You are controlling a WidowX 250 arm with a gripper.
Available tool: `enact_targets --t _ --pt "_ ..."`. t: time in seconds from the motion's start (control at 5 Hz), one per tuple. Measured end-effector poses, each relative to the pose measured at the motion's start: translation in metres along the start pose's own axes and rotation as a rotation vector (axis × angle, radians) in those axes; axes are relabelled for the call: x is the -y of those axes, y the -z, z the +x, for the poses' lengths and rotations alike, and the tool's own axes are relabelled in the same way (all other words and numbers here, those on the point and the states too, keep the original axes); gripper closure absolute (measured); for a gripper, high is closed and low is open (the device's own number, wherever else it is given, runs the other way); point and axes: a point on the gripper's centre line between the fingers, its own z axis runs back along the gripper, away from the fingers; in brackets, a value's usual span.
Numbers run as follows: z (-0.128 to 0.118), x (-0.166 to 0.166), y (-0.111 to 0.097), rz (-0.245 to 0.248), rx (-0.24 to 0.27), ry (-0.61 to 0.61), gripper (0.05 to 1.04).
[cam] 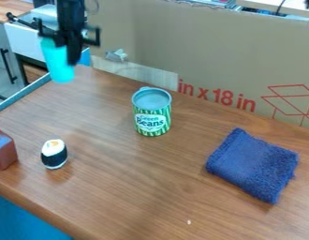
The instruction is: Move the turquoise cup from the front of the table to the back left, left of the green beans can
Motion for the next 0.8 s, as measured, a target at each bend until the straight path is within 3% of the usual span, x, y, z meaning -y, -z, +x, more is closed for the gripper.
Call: enact_targets --t 0.2,0.6,0.8 --pt "0.013 -0.011 0.023 -0.036 -0.03 0.008 0.973" --pt "0.036 -0.012 0.06 -0.035 -0.084 0.047 0.973" --pt "0.04 -0.011 0.061 -0.037 -0.087 0.058 0.973"
